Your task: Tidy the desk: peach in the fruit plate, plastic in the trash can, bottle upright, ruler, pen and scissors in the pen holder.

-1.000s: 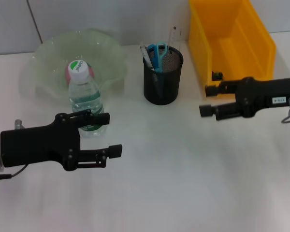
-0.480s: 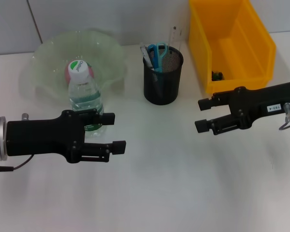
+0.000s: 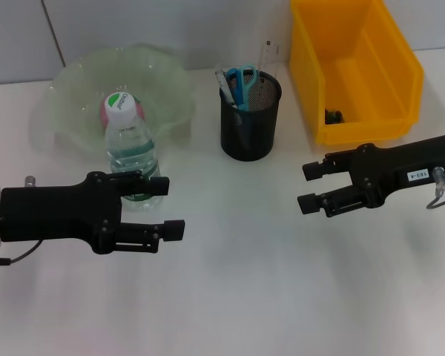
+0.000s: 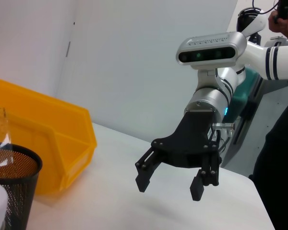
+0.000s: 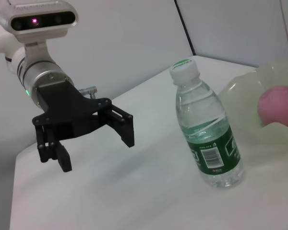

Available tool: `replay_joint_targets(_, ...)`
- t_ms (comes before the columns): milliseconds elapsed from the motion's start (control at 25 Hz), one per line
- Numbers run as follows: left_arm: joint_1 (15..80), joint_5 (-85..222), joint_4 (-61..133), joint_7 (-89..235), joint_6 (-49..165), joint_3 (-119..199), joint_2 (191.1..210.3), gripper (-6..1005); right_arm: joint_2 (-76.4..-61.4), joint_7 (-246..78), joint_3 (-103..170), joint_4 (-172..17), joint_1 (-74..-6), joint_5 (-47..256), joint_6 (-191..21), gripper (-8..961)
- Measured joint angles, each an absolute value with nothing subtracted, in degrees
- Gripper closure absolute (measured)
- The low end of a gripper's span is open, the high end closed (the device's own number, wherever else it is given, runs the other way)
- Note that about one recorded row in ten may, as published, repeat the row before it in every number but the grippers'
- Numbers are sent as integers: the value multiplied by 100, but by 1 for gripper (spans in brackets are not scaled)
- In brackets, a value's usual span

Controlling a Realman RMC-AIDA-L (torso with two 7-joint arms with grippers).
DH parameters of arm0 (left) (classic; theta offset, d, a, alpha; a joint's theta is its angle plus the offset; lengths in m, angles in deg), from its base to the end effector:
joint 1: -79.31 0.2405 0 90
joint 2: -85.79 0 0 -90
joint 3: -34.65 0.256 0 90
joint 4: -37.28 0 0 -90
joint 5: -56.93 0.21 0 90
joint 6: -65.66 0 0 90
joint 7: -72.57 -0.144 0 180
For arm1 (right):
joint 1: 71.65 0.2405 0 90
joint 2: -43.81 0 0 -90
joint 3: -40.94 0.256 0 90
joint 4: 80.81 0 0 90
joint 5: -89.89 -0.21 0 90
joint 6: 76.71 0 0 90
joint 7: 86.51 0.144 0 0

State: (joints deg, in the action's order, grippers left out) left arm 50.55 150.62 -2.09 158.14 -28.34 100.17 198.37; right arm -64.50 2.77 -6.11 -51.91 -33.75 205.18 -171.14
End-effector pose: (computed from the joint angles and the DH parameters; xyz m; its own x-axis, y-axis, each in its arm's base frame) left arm -0.2289 0.3176 0.0059 0.8040 0.3346 0.4916 0.3425 -0.9364 0.0772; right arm 0.2546 0.3497 0.0333 0.8120 -0.4648 -0.3529 -0.4866 -0.8731 0.0303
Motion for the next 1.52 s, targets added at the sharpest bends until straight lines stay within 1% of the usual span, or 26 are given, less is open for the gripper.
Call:
replay_joint_targets(520,5037,15207,-209,15792,-2802,10012,19858,140,-6489,279,-607,-5190,-3399,20529,-17111,123)
replay_joint_targets(1160,5048,15212,-209,15760,-2796,10012,19832,140,-6537,279,-617,-5184,-3375,20529,-17119,123)
replay_joint_targets(1520,5054,15211,-209,15772,-2818,10012,19810,140,-6537,279,-617,-5190,-3374,20529,-17120,123)
